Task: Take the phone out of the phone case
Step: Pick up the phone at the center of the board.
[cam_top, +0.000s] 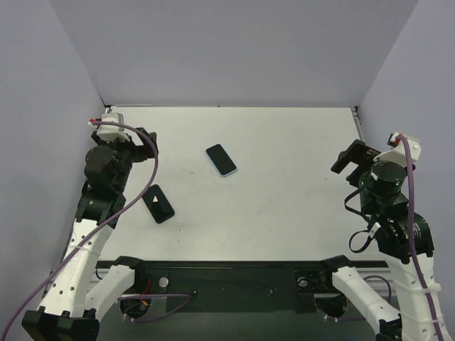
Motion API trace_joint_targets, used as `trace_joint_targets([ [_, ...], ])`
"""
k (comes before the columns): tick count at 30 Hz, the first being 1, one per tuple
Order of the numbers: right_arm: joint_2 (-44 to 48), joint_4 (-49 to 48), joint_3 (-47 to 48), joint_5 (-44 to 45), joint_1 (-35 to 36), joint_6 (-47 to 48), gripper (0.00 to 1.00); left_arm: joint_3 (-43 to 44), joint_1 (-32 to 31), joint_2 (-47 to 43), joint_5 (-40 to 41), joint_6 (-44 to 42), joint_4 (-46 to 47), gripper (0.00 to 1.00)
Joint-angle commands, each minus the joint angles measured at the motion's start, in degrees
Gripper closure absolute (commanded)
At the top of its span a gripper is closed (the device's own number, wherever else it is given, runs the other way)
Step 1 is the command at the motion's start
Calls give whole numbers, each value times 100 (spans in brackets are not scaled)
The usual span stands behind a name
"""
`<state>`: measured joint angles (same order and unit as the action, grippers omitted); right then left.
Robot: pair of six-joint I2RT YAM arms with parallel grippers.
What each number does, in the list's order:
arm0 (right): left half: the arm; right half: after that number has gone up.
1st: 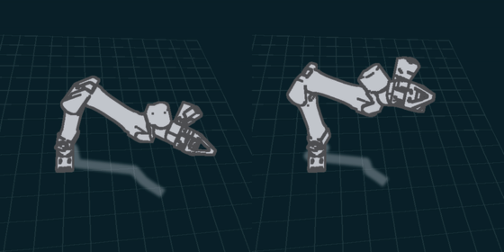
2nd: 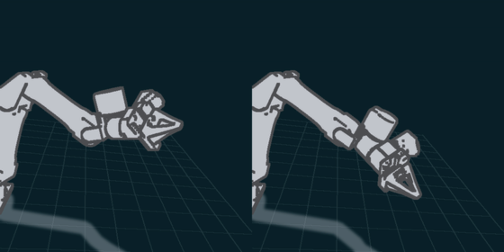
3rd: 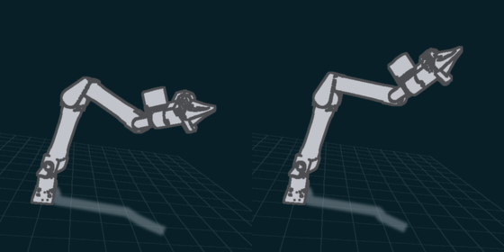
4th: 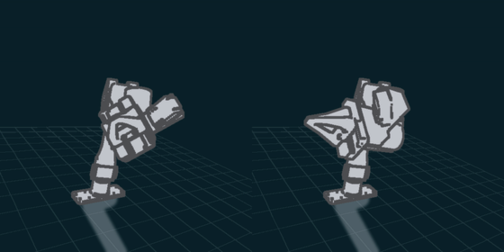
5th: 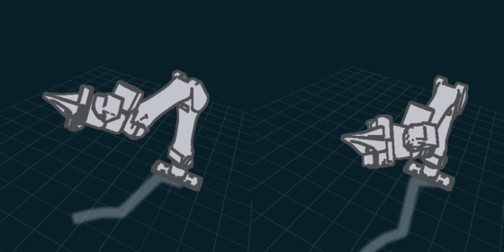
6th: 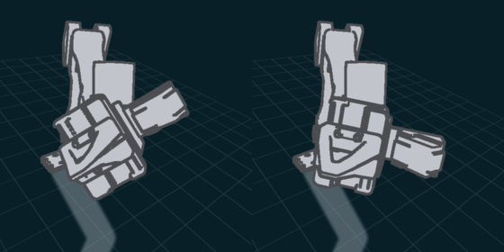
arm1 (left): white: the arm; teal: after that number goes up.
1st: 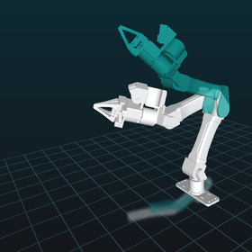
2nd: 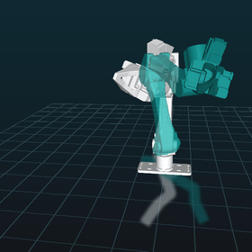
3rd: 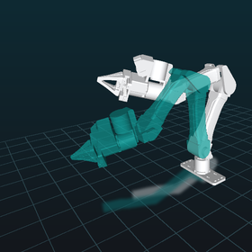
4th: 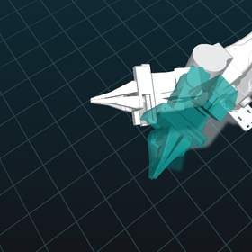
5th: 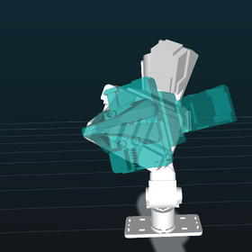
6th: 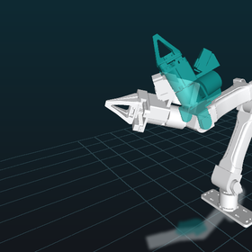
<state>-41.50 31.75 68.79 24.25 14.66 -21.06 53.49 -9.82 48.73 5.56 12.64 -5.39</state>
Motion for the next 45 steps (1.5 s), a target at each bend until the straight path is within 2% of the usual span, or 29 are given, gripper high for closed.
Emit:
trace_joint_targets([
  [1, 63, -72, -77, 177, 11, -47, 0, 170, -431, 84, 577, -341, -76, 3],
  [3, 115, -90, -121, 124, 11, -47, 0, 231, -607, 128, 779, -351, -312, 3],
  [13, 221, -204, -498, -508, 11, -109, 0, 442, -617, 409, 1113, 1239, -2508, 3],
  [19, 449, -503, -815, -798, 11, -188, 0, 697, -617, 1111, 1465, 1890, -3774, 3],
  [24, 441, -520, -841, -957, 11, -223, 0, 759, -582, 1884, 1738, 2715, -4347, 3],
  [27, 449, -625, -938, -1062, 11, -293, 0, 733, -355, 2245, 1449, 3216, -4444, 3],
  [31, 397, -696, -1070, -1177, 11, -390, 0, 566, -64, 2702, 1044, 3306, -4190, 3],
  [34, 362, -722, -1131, -1238, 11, -425, 0, 425, 129, 2931, 1044, 3297, -3927, 3],
  [37, 335, -740, -1140, -1247, 11, -425, 0, 232, 463, 3282, 615, 3297, -3698, 3],
  [45, 300, -802, -1219, -1186, 11, -443, 0, -76, 640, 3836, 261, 3297, -3039, 3],
])
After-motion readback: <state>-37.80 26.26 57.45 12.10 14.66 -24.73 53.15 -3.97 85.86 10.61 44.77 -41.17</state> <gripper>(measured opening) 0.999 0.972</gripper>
